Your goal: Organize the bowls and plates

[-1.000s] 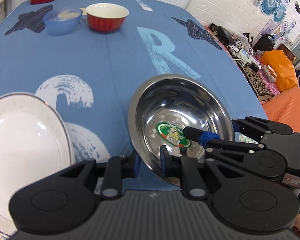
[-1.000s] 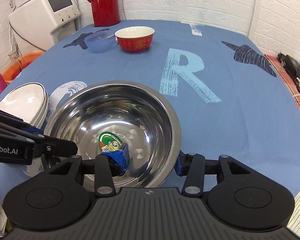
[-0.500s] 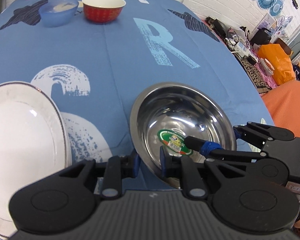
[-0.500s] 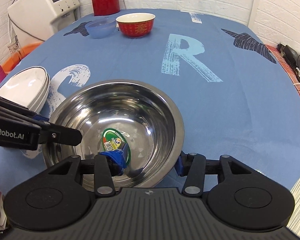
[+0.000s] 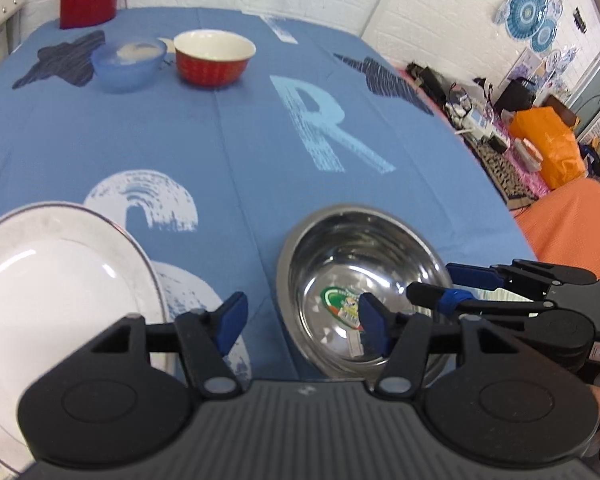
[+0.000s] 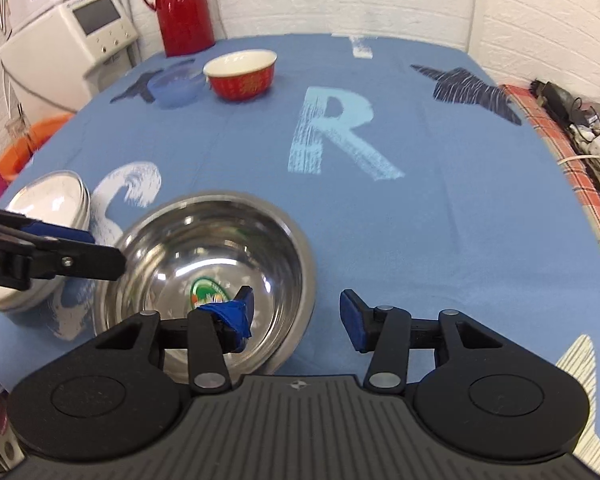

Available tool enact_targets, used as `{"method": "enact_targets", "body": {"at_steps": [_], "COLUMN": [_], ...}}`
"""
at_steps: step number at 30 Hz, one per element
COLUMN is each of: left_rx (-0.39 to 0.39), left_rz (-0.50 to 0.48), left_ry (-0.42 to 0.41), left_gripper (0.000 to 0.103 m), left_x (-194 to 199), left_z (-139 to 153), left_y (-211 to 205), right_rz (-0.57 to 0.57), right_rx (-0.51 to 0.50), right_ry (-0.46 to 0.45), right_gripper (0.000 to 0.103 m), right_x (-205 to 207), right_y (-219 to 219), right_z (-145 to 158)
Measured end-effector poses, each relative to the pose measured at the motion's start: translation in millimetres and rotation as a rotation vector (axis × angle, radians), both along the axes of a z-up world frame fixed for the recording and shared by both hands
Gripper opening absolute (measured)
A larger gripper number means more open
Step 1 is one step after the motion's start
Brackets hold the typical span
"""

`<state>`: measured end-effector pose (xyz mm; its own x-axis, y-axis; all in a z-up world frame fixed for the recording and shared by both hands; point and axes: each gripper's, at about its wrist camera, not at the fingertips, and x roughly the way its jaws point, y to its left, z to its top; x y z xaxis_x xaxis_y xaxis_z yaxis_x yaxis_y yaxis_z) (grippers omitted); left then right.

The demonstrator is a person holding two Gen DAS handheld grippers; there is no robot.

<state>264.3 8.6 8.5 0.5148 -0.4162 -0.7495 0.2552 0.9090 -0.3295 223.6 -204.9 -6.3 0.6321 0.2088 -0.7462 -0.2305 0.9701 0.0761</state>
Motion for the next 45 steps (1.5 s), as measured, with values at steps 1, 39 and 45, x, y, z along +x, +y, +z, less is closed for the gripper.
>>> {"method": "enact_targets", "body": {"at_steps": [1,39,45], "left_rx": [-0.007,-0.316,-0.276], "left_rz": [0.007,0.606,0.549], "left_ry": [-0.011,0.174,0.142], "left_gripper": [0.061,0.051,0.036], "left_x": [0,267,275], "left_z": [6,-37,-32], "left_y": [7,72,73], "right_rz": [-0.001,0.035,0.065], "right_rx": [0.000,-0.017,0.006], "right_ry": [-0.013,0.100,0.072], "right_gripper": [0.033,0.037,0.040], "right_x": [1,351,352], "right_y": [-1,98,100], "right_z": [5,-18,-22]}}
